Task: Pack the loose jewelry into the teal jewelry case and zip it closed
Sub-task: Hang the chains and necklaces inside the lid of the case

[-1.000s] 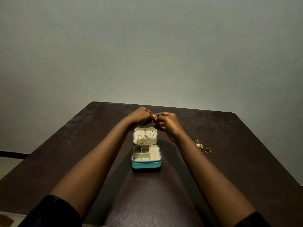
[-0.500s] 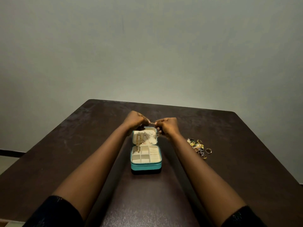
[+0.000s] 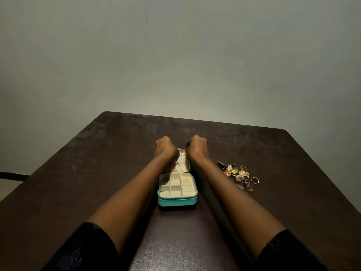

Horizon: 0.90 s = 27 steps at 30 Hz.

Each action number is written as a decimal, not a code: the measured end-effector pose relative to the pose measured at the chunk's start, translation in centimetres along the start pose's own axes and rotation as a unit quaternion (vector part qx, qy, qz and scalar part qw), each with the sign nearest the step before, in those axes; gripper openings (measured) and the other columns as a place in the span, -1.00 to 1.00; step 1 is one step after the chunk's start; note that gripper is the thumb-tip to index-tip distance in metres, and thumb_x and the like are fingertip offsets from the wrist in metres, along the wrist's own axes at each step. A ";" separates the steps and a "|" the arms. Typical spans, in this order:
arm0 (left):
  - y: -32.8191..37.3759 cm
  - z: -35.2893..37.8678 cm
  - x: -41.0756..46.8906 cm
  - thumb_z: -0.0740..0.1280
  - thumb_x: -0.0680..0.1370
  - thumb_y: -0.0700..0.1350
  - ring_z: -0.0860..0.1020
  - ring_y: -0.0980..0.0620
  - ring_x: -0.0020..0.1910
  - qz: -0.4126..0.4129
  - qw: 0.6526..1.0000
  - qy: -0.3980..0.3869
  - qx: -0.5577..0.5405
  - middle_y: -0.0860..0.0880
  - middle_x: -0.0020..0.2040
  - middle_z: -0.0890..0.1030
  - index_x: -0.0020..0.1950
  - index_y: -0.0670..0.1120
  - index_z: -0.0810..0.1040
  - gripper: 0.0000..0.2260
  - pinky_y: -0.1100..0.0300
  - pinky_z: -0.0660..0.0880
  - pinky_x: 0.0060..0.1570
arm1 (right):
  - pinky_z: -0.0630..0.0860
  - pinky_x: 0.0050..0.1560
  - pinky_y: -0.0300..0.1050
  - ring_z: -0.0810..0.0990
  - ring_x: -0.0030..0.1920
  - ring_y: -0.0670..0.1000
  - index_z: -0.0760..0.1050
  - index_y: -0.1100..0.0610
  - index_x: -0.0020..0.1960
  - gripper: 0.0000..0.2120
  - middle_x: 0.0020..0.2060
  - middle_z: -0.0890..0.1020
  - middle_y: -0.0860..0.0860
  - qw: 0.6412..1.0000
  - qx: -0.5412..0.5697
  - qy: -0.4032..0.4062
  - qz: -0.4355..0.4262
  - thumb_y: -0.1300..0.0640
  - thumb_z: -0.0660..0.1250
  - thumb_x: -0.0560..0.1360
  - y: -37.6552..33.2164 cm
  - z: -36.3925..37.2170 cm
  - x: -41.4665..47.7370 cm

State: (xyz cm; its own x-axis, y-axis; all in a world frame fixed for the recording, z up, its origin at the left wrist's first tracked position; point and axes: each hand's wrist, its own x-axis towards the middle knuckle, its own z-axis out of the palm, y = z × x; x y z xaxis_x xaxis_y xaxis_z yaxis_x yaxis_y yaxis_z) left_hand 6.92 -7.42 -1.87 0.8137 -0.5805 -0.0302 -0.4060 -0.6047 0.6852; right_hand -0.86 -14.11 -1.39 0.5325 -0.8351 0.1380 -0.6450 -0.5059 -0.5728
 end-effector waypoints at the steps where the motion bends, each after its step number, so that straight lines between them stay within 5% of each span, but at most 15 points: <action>1: 0.1 0.2 -0.1 0.40 0.45 -0.21 0.59 -0.21 0.03 -0.008 1.000 0.004 0.008 -0.23 -0.01 0.63 -0.04 -0.25 0.64 -0.85 0.08 0.54 -0.11 | 0.55 -0.04 0.00 0.60 0.06 0.26 0.62 0.27 0.01 -0.75 0.00 0.64 0.25 1.000 -0.014 -0.003 -0.012 0.38 0.20 0.47 0.0 0.1 0.0; 5: 0.4 0.5 0.0 0.38 0.46 -0.18 0.58 -0.20 0.07 -0.020 0.999 0.013 0.042 -0.20 0.03 0.63 -0.01 -0.20 0.63 -0.85 0.06 0.51 -0.06 | 0.49 -0.10 0.03 0.57 0.08 0.31 0.56 0.33 0.02 -0.77 0.01 0.60 0.28 0.995 -0.076 -0.033 -0.057 0.42 0.17 0.47 0.1 0.2 0.0; 13: 0.1 0.8 0.0 0.27 0.50 -0.22 0.60 -0.20 0.01 0.036 0.997 0.009 0.068 -0.20 -0.01 0.64 -0.03 -0.18 0.61 -0.86 0.02 0.54 -0.04 | 0.46 0.09 0.05 0.51 0.21 0.26 0.46 0.26 0.22 -0.72 0.19 0.52 0.24 0.968 -0.198 -0.117 -0.103 0.29 0.14 0.55 -0.9 -0.5 0.0; 21: 0.1 0.1 -0.8 0.33 0.52 -0.14 0.56 -0.16 0.11 0.101 0.988 -0.027 0.115 -0.14 0.09 0.63 0.10 0.01 0.64 -0.81 0.09 0.44 -0.07 | 0.50 0.09 0.08 0.54 0.16 0.28 0.49 0.30 0.16 -0.75 0.16 0.53 0.26 0.974 -0.157 -0.155 -0.058 0.28 0.22 0.50 -0.5 -0.9 0.4; 27: 0.5 0.3 -1.4 0.32 0.49 -0.13 0.57 -0.23 0.05 0.140 0.974 -0.040 0.174 -0.20 0.03 0.61 0.04 -0.10 0.64 -0.82 0.08 0.42 -0.13 | 0.56 0.06 0.06 0.58 0.08 0.24 0.51 0.30 0.11 -0.76 0.12 0.56 0.25 0.971 -0.134 -0.185 -0.066 0.20 0.25 0.51 -0.3 -1.3 0.4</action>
State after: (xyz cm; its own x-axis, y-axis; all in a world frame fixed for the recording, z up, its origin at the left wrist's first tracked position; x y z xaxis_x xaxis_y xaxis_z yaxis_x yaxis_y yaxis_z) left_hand 5.45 -7.06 -1.70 0.6212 -0.7816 0.0562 -0.7354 -0.5567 0.3863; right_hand -1.12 -14.59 -0.12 0.7490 -0.6490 -0.1331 -0.6506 -0.6827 -0.3326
